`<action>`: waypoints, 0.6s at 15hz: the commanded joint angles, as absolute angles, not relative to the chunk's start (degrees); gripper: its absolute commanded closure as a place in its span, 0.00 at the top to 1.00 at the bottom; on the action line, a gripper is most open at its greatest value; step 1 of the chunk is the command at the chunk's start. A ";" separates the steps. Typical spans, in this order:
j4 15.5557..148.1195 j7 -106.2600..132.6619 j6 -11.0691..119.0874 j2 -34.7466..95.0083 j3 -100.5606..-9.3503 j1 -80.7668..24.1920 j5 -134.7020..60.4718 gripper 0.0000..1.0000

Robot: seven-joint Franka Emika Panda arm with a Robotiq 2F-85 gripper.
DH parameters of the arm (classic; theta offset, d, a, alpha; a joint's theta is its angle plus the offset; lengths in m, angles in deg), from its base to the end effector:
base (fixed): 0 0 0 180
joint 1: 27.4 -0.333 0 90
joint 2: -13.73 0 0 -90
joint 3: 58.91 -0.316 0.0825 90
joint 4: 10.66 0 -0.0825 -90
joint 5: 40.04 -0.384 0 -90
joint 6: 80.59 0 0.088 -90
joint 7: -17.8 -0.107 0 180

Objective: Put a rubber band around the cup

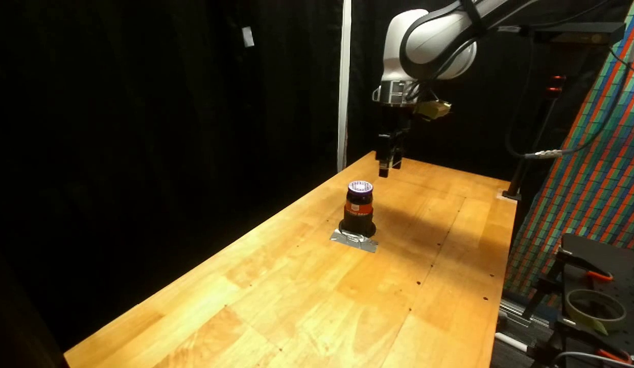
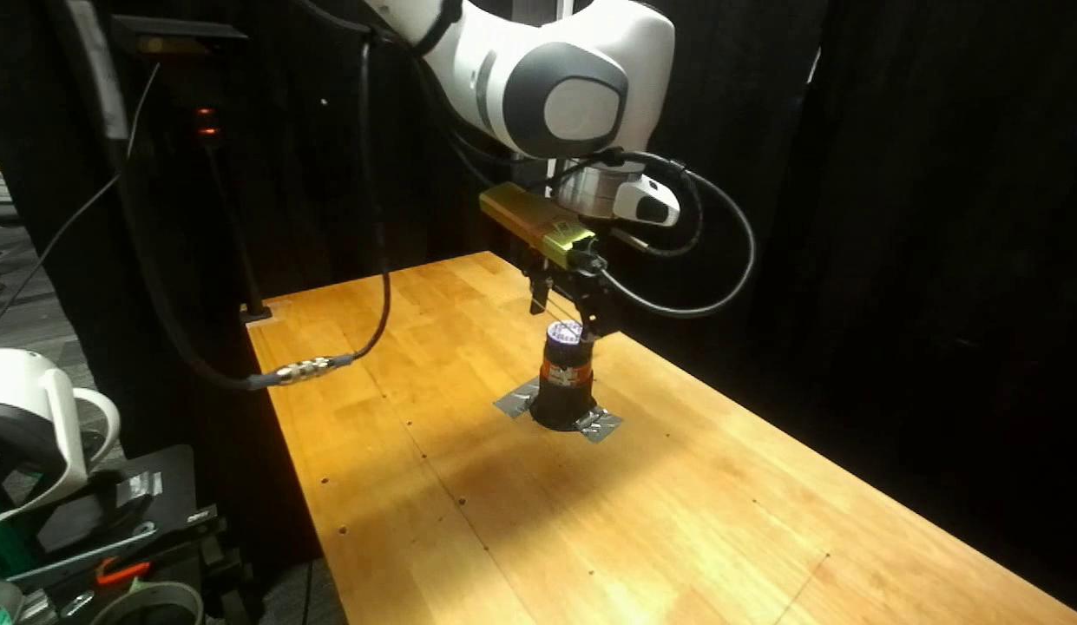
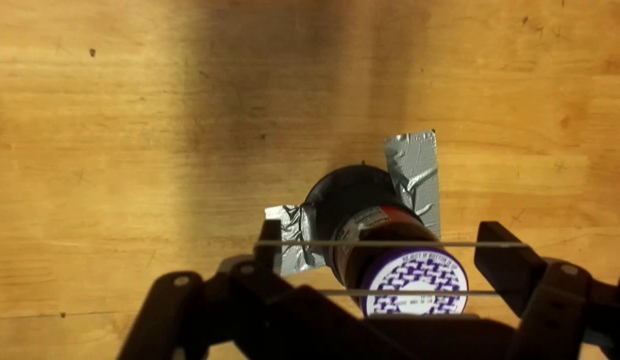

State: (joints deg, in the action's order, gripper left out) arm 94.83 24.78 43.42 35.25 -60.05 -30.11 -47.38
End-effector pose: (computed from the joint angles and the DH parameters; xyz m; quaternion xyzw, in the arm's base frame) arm 0.6297 0.0466 0.3203 -0.9965 -0.0565 0.0247 0.0565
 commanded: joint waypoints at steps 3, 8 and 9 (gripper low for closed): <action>74.42 22.57 41.16 50.28 -61.17 -30.60 -45.07 1.00; 59.61 19.87 40.12 61.43 -60.75 -33.07 -41.06 1.00; 56.81 19.68 39.01 63.39 -60.82 -33.27 -40.75 1.00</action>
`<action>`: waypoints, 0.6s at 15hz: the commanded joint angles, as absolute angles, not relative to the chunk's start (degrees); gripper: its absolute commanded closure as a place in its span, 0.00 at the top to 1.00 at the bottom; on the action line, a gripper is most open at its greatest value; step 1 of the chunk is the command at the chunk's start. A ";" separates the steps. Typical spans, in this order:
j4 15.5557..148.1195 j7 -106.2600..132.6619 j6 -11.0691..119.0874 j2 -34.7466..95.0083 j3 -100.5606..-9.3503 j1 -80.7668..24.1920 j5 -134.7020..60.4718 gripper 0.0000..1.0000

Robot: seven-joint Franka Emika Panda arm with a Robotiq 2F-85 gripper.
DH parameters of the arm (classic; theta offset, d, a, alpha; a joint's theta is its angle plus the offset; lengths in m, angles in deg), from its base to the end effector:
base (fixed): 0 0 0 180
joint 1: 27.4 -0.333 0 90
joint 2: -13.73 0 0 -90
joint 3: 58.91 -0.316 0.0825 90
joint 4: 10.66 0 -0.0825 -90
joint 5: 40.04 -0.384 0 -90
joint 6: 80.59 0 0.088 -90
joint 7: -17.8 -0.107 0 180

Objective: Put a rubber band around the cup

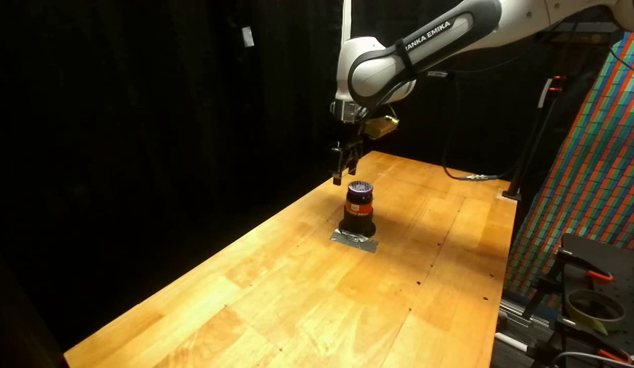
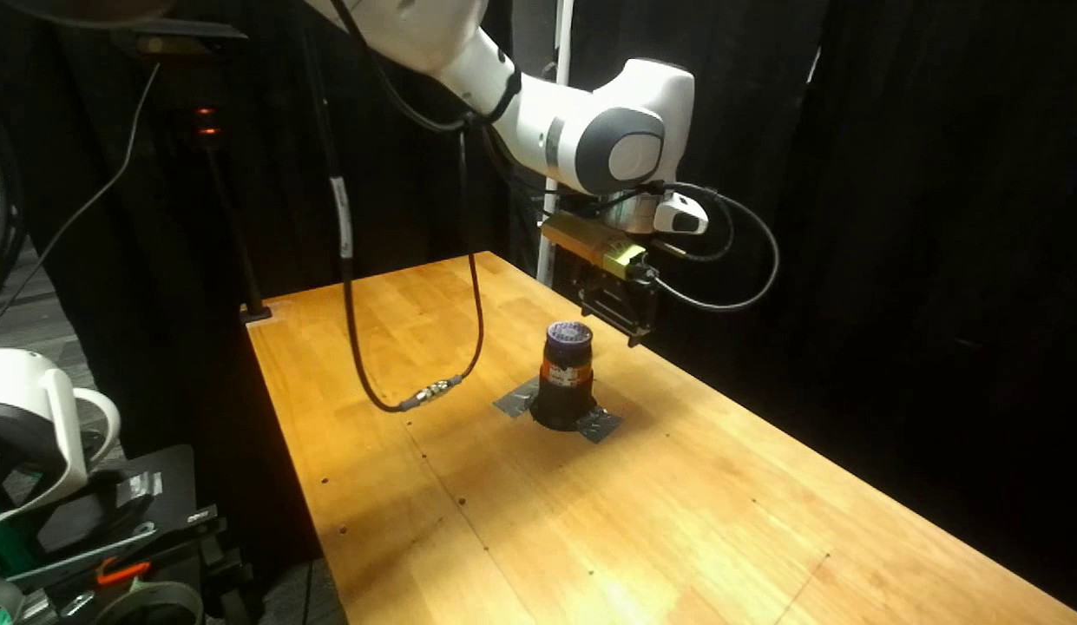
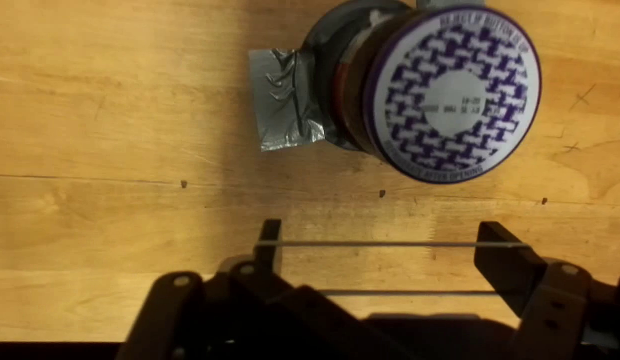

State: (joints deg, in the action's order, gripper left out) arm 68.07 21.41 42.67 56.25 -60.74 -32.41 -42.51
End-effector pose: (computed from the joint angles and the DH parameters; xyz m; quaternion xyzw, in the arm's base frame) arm 0.7323 0.0846 0.2779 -0.9966 -0.0752 -0.0168 0.0294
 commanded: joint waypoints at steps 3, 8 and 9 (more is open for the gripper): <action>48.85 19.15 33.44 68.51 -61.16 -33.54 -41.12 1.00; 37.99 16.19 26.74 73.88 -60.14 -35.16 -39.97 1.00; 36.21 15.48 25.53 74.65 -59.87 -35.52 -39.58 1.00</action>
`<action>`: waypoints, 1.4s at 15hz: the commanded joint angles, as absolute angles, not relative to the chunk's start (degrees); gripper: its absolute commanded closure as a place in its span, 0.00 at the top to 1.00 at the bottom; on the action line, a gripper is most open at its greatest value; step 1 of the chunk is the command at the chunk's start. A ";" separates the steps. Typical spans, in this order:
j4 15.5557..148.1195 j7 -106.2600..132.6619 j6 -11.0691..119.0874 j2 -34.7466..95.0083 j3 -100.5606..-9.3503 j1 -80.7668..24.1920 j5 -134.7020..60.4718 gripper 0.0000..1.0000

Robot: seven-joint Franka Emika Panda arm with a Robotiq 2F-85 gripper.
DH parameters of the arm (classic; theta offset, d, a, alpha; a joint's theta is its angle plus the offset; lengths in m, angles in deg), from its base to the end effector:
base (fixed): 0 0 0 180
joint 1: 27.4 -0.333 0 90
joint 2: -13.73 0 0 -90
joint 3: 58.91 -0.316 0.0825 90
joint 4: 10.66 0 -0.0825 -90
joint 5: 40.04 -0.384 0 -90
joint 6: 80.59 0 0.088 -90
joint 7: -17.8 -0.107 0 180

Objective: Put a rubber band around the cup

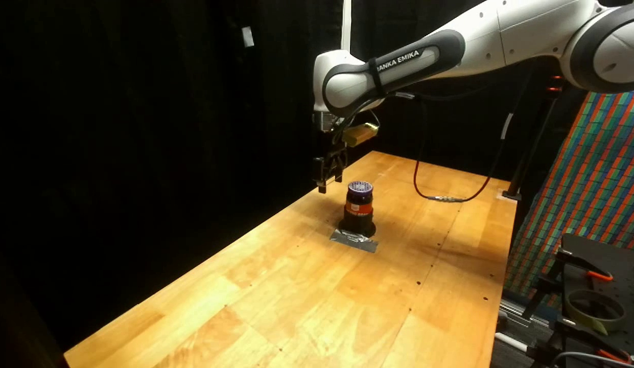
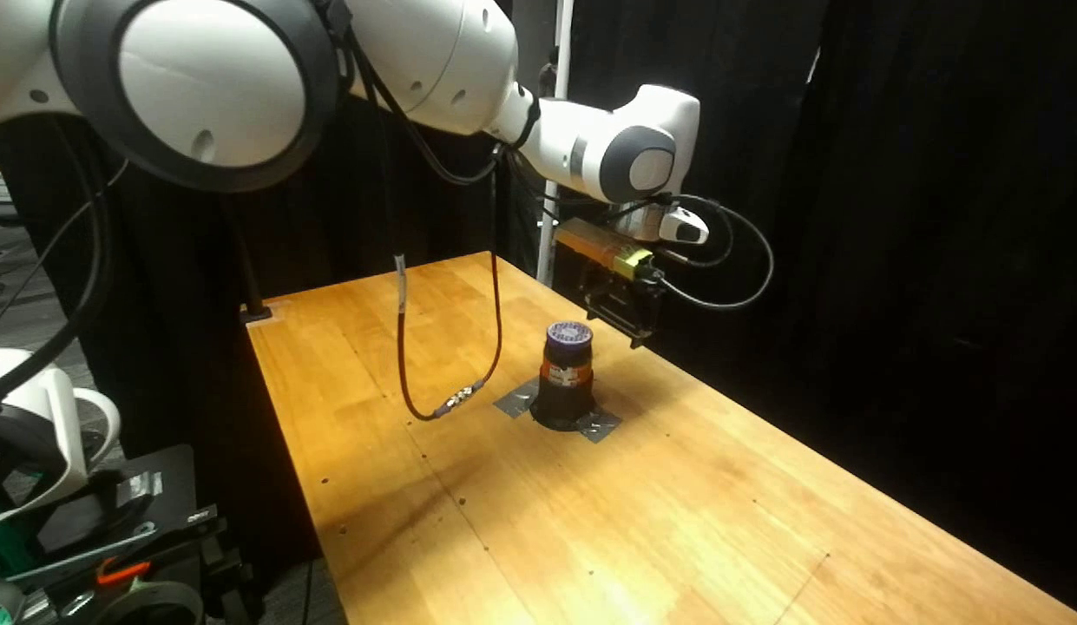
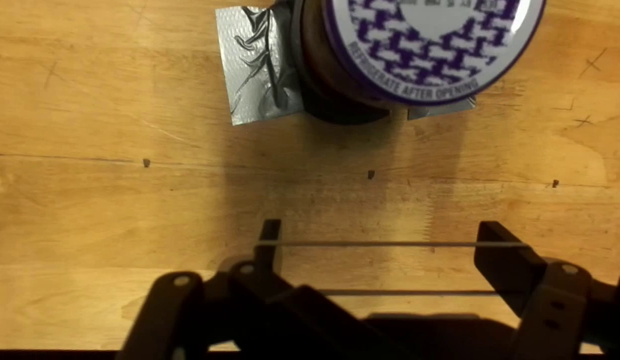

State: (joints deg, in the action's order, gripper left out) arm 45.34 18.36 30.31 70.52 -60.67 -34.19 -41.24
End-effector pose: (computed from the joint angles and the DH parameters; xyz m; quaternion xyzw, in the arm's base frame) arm 0.7724 0.1087 0.2548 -0.9972 -0.0688 0.0178 0.0215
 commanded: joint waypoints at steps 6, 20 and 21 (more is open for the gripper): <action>29.24 15.64 4.73 75.95 -60.83 -35.39 -40.23 1.00; 30.00 18.18 4.04 77.97 -60.89 -35.20 -40.46 1.00; 30.30 18.32 3.72 77.99 -60.89 -35.19 -40.44 1.00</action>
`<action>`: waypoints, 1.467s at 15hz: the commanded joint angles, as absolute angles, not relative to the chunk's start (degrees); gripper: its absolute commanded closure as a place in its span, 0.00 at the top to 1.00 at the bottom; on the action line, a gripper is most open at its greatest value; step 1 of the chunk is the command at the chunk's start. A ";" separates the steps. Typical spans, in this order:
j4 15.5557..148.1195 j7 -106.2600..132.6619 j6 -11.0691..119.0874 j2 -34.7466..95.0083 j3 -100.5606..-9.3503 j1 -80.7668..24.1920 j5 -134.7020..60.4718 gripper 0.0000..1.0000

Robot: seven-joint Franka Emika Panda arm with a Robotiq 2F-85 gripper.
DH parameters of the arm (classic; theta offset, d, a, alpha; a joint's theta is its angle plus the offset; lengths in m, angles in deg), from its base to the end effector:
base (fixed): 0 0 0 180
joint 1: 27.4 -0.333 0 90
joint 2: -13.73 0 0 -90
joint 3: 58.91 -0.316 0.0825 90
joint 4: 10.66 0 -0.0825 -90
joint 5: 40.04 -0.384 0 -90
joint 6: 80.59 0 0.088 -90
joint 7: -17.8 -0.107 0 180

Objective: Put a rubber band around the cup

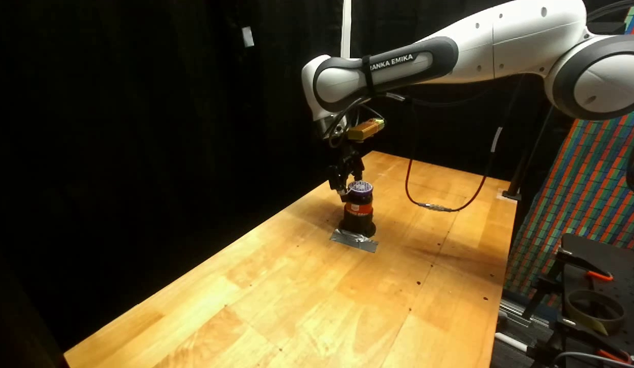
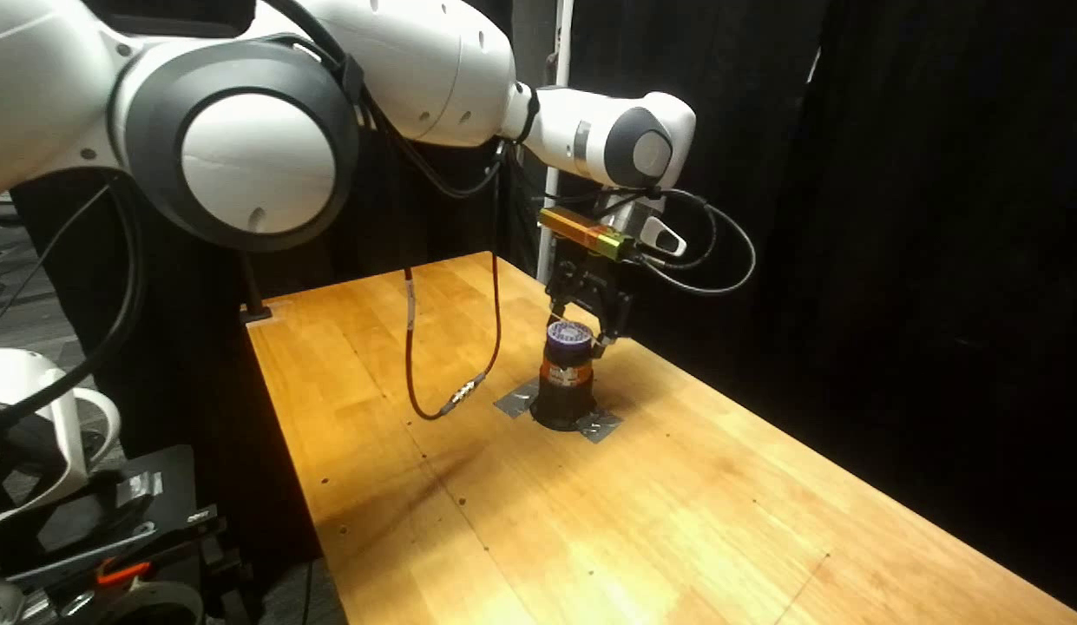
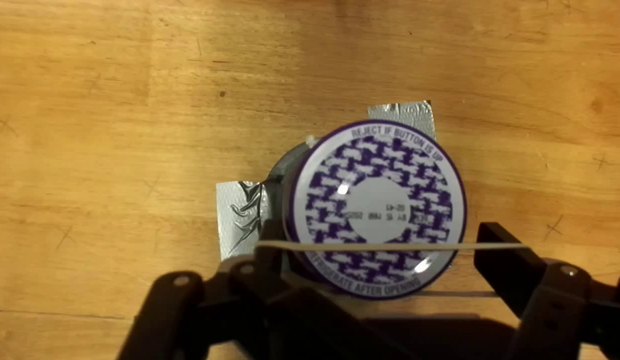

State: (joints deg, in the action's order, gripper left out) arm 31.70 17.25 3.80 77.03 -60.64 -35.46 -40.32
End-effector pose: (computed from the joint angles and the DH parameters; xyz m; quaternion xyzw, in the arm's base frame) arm 0.7452 0.1188 0.2456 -0.9800 -0.0733 0.1851 0.0005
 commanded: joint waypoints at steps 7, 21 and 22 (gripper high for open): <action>43.33 17.32 6.73 69.81 -59.80 -35.55 -39.51 1.00; 79.43 15.97 31.35 51.77 -60.93 -36.90 -37.23 1.00; 82.13 13.61 36.43 49.94 -60.37 -37.61 -35.89 1.00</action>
